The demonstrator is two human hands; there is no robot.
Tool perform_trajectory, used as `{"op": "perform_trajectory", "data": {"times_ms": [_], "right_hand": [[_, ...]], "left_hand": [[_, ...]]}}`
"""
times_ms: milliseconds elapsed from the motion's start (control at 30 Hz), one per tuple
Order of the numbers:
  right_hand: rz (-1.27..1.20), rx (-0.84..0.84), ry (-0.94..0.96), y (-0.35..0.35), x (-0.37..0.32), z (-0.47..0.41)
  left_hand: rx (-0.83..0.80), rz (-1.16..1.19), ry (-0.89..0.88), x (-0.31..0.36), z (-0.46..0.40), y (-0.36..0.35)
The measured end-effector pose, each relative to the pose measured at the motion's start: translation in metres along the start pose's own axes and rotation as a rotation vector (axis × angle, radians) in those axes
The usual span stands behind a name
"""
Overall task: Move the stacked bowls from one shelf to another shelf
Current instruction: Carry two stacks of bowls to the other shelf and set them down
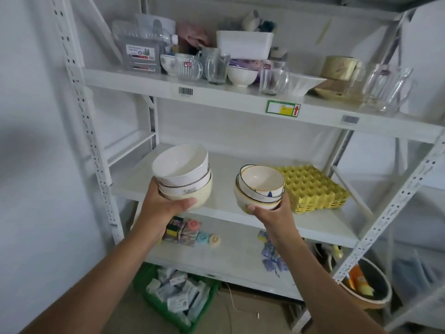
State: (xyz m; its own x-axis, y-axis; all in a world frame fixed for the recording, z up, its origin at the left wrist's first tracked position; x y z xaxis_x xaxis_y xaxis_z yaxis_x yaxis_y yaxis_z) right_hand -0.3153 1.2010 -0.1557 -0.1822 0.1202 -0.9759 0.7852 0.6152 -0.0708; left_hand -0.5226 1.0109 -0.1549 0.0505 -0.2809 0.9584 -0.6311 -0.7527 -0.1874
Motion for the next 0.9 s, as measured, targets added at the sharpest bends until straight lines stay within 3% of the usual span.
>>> {"op": "perform_trajectory", "data": {"times_ms": [533, 900], "right_hand": [[-0.078, -0.14, -0.138, -0.004, 0.14, -0.221], [-0.002, -0.231, -0.187, -0.026, 0.217, -0.309]], "left_hand": [[0.184, -0.11, -0.001, -0.128, -0.164, -0.07], [0.295, -0.206, 0.035, -0.194, -0.229, -0.05]]}}
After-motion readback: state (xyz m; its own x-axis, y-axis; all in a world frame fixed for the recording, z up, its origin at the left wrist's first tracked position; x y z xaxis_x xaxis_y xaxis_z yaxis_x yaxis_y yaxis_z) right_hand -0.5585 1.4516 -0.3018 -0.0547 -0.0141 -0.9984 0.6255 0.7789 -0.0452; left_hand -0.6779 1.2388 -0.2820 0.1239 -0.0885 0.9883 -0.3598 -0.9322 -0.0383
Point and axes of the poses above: each hand's wrist, its own z-axis away from the middle knuckle, its own y-axis out of the back of the hand, x = y × z, the point moved 2 cm from there along -z, towards the middle knuckle, and after that the axes turned 1 degree about -y, right-handed, at the moved point
